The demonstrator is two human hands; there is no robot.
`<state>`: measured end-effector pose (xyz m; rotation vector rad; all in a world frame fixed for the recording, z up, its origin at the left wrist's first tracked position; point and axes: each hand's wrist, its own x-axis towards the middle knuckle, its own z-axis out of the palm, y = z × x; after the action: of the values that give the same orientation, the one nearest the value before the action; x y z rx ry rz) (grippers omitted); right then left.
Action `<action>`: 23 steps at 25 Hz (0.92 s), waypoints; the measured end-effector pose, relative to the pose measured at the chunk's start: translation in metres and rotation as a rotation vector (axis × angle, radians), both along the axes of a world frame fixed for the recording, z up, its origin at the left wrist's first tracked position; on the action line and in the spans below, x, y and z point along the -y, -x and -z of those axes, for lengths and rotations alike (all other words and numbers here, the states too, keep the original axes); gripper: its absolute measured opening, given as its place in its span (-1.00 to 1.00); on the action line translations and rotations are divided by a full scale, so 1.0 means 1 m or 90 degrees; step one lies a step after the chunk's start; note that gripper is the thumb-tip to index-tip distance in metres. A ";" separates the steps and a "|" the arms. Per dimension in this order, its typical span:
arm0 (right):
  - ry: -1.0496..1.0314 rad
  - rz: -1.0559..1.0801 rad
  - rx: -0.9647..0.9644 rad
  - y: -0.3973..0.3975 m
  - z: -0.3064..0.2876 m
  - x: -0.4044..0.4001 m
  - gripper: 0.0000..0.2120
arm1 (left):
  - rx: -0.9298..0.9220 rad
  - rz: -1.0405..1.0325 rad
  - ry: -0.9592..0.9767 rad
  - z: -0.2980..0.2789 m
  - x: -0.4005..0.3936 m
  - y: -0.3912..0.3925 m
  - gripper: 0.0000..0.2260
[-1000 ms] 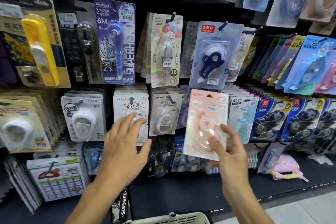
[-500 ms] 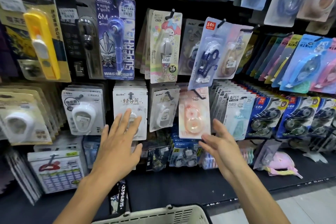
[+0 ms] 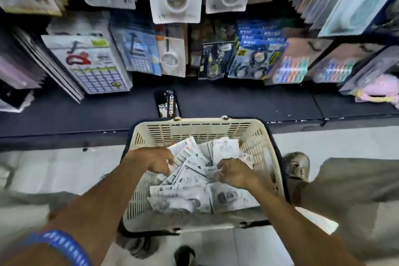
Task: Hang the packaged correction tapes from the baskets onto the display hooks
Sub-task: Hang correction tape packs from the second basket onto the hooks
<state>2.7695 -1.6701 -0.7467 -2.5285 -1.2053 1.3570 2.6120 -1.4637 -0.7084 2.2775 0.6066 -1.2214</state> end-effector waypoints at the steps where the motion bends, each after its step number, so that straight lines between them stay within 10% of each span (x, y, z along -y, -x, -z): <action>1: -0.034 0.005 0.028 0.003 0.009 0.002 -0.60 | -0.025 -0.022 0.000 0.013 -0.004 0.008 -0.57; 6: -0.174 0.050 0.034 0.015 0.043 -0.050 -0.38 | 0.077 -0.200 -0.023 0.037 -0.022 0.007 -0.68; 10: -0.136 0.353 -0.152 0.020 0.071 -0.094 -0.38 | 0.133 -0.278 -0.035 0.047 -0.022 0.005 -0.71; 15: -0.015 0.260 -0.325 0.017 0.090 -0.083 0.07 | 0.077 -0.320 0.023 0.059 -0.027 0.014 -0.72; 23: -0.026 0.055 -0.104 0.033 0.092 -0.085 -0.66 | 0.091 -0.359 0.059 0.075 -0.026 0.011 -0.85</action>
<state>2.7362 -1.5854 -0.8383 -2.3603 -1.0696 1.4692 2.6010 -1.4380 -0.7831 1.9034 1.0236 -0.7861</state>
